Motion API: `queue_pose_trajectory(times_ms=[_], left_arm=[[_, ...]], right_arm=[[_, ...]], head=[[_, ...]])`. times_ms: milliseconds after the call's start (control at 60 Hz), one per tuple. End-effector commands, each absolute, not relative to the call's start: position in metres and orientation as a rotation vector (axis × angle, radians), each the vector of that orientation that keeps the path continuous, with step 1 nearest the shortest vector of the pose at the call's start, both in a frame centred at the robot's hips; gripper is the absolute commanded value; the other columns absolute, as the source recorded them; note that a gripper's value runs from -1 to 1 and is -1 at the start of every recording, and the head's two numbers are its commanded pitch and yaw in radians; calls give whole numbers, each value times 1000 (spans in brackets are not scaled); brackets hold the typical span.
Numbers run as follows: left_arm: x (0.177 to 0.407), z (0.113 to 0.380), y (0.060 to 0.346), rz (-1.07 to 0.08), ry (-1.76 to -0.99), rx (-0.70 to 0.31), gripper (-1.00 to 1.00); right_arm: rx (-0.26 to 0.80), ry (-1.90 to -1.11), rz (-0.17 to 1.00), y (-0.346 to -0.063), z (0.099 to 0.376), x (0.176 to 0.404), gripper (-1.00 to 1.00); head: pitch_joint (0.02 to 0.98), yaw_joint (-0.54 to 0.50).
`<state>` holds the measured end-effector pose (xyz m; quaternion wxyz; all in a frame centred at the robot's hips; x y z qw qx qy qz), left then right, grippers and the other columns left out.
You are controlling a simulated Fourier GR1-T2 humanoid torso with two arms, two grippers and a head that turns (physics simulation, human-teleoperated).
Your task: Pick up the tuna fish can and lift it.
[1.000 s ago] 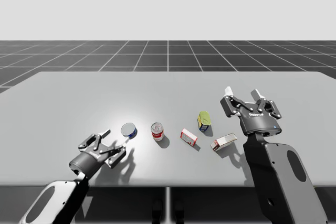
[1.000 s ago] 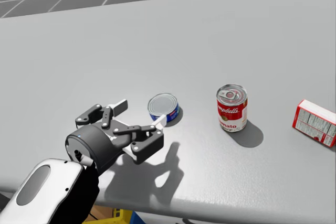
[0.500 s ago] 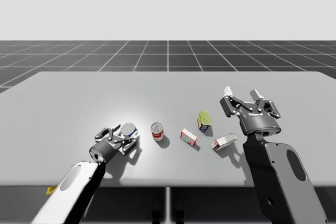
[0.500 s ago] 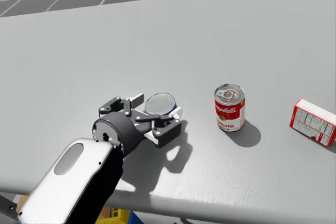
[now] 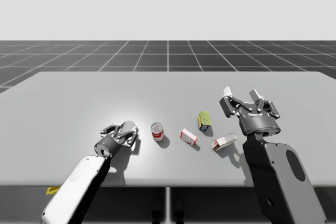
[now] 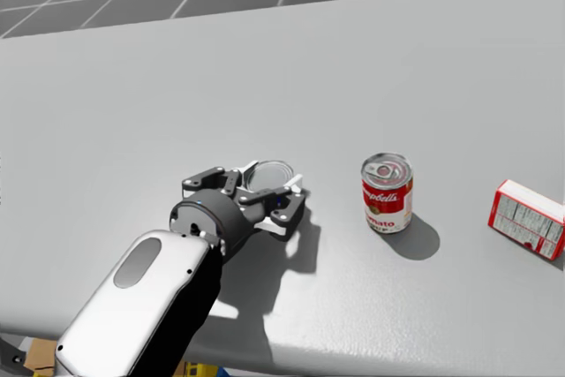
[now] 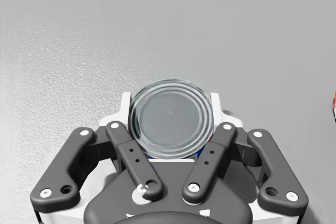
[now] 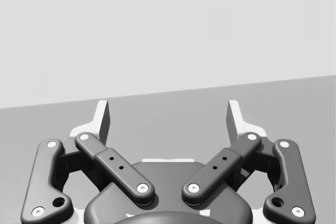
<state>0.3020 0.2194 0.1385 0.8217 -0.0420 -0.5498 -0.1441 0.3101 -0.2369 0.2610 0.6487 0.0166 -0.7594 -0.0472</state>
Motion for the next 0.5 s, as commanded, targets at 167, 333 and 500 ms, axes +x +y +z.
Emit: queue_pose_trajectory(times_ms=[167, 333, 500], left_arm=[[297, 126, 222, -374, -1128, -117, 947], [296, 126, 221, -378, -1129, -114, 962], [296, 125, 221, -377, -1131, -111, 953]], right_arm=[[36, -1728, -111, -237, 261, 310, -1000], [37, -1728, -114, -238, 261, 309, -1000], [37, -1728, -115, -239, 261, 309, -1000]], head=[[628, 309], [517, 319], [448, 324]])
